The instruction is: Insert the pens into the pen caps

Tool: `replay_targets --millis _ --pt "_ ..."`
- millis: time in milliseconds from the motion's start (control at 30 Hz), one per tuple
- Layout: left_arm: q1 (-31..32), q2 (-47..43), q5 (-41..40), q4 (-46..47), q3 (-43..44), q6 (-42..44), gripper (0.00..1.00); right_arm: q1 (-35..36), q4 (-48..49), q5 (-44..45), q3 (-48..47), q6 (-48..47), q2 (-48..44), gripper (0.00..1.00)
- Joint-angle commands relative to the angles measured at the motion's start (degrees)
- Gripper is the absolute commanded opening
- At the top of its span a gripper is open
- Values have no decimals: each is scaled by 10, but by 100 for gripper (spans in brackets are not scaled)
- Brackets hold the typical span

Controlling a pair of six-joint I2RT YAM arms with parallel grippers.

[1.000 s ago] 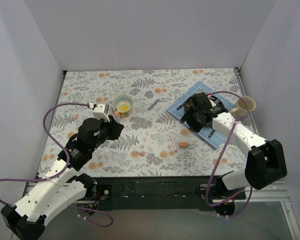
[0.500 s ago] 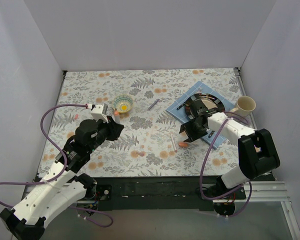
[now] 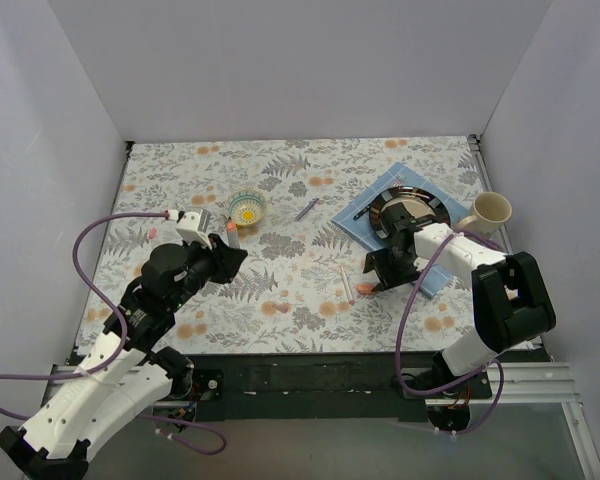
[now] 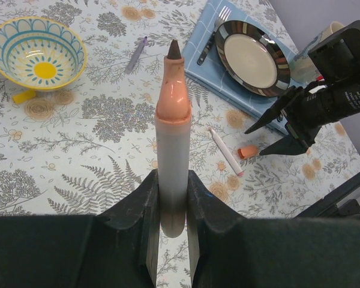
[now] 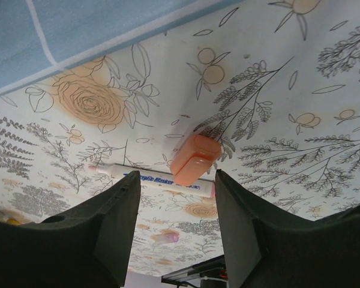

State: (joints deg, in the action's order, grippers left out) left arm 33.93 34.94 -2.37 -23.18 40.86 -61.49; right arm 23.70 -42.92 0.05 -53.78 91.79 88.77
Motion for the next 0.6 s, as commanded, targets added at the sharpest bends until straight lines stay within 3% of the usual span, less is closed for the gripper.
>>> replay_targets --millis 0,567 --pt "0 0 14 8 4 7 0 -5 -48 24 -12 21 -4 61" --pt "0 -14 10 6 2 7 0 -5 -3 -5 4 -3 50 62"
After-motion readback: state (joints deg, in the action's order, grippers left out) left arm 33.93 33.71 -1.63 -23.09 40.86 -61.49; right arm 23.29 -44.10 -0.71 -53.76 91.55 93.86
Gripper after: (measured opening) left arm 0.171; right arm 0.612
